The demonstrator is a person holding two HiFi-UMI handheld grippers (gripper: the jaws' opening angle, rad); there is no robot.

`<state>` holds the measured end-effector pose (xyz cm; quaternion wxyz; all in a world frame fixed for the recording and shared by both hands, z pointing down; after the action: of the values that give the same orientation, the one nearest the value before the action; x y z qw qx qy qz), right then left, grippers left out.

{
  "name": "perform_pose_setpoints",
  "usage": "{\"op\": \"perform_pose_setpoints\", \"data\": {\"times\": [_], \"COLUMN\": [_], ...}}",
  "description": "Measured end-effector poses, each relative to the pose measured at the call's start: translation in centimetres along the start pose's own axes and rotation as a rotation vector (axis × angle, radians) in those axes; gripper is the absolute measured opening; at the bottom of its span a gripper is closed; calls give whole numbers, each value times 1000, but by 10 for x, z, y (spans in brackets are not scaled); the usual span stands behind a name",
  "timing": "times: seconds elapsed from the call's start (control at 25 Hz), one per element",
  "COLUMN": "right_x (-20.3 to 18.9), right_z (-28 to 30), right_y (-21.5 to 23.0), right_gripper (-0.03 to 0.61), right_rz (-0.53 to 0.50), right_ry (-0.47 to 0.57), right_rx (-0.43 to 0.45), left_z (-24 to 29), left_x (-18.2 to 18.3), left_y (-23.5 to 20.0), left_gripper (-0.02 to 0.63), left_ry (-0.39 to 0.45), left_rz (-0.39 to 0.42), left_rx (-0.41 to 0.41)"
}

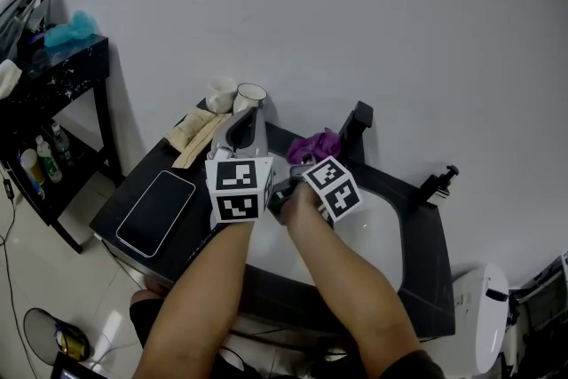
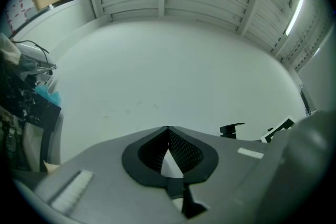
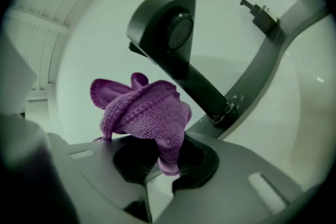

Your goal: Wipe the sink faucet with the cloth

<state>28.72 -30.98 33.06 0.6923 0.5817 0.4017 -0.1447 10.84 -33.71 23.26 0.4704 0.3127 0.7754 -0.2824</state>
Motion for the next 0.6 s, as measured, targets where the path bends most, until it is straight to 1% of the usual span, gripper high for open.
{"op": "perform_pose_setpoints", "data": {"times": [0.08,0.2,0.32,0.4,0.48,0.56,0.6], "right_x": [0,6,25,42,65,93,108], "right_z": [-10,-36,-69,-93,-118,-138,-145], "right_y": [-11,-28,-41,-45,-45,-38,-34], "right_gripper": [63,64,64,64,64,66,67], "right_rz": [-79,-224,-393,-527,-670,-797,-847], "right_ry": [-45,-110,-128,-102,-36,64,114], "right_rx": [71,210,342,419,469,482,475], "left_z": [0,1,3,5,6,5,5], "left_x": [-1,-5,-11,-15,-19,-25,-28], "left_y": [1,5,15,28,46,65,74], "left_gripper": [18,18,18,18,17,17,18], "left_ry": [-7,-21,-43,-62,-81,-105,-116], "left_rz": [-2,16,22,15,13,32,62], "left_rx": [-6,-21,-60,-108,-174,-247,-279]}}
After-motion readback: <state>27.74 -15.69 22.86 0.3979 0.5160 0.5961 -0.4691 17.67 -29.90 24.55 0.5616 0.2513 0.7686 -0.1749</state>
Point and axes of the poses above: the fingertips, and each gripper's own axes: z forward along the fingers, y to its right, x out of its top, the point moved 2 cm from there along -z, backward along the fingers, and after that the axes turned 4 degrees about y, right-handed, at the moved point
